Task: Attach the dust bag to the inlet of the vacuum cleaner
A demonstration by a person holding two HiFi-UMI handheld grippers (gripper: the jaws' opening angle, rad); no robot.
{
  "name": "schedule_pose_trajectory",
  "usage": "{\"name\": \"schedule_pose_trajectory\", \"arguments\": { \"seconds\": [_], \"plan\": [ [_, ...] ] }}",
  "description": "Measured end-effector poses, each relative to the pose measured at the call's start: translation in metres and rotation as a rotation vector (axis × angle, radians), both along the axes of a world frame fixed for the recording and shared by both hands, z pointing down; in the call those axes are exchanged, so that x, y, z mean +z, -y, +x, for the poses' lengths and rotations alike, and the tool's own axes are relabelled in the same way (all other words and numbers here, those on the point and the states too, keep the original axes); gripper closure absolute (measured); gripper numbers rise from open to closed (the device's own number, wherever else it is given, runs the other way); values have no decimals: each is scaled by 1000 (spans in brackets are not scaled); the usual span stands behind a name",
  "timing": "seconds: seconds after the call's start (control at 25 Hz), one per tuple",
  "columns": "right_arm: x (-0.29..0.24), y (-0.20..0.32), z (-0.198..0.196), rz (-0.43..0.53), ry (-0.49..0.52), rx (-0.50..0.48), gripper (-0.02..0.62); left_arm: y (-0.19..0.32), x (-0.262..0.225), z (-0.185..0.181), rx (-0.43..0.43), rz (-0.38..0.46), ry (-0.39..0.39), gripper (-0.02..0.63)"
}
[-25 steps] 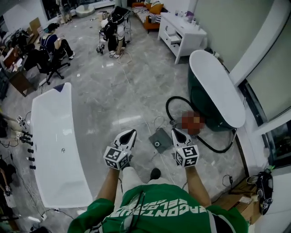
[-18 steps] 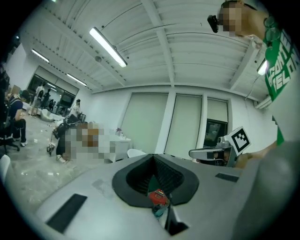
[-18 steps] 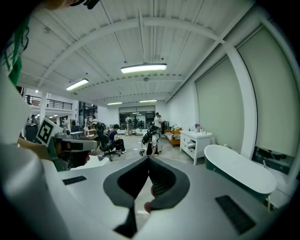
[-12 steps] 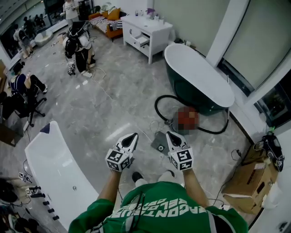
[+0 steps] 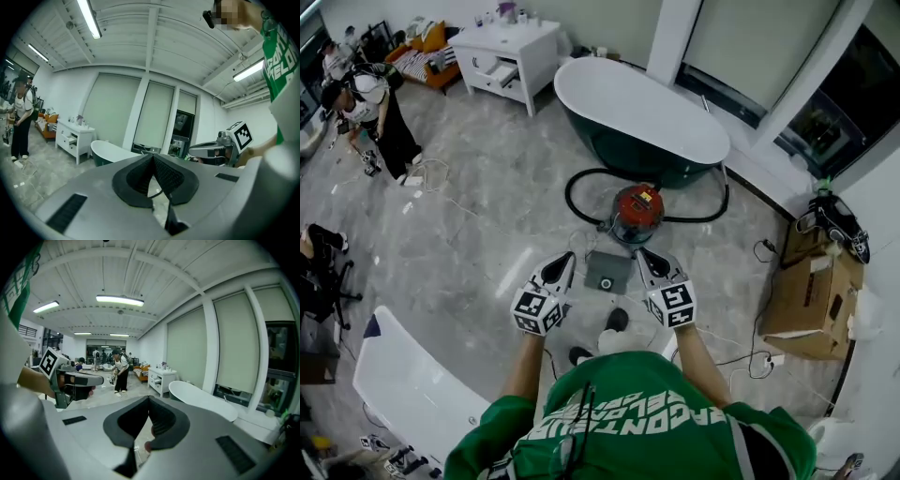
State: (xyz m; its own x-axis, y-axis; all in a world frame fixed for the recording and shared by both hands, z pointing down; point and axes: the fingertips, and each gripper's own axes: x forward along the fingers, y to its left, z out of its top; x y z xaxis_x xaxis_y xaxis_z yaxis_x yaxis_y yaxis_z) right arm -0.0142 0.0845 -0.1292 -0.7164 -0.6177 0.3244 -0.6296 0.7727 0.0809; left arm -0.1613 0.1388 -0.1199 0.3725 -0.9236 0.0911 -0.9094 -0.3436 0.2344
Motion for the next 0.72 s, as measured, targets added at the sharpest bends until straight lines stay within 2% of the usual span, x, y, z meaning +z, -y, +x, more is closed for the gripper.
{"name": "schedule_pose_trajectory", "arguments": {
  "seconds": [0.4, 0.72],
  "plan": [
    [12, 80, 73, -41, 44, 141, 588, 99, 2, 65, 118, -36, 58, 601],
    [31, 115, 142, -111, 96, 258, 588, 142, 21, 116, 192, -98, 113, 601]
  ]
}}
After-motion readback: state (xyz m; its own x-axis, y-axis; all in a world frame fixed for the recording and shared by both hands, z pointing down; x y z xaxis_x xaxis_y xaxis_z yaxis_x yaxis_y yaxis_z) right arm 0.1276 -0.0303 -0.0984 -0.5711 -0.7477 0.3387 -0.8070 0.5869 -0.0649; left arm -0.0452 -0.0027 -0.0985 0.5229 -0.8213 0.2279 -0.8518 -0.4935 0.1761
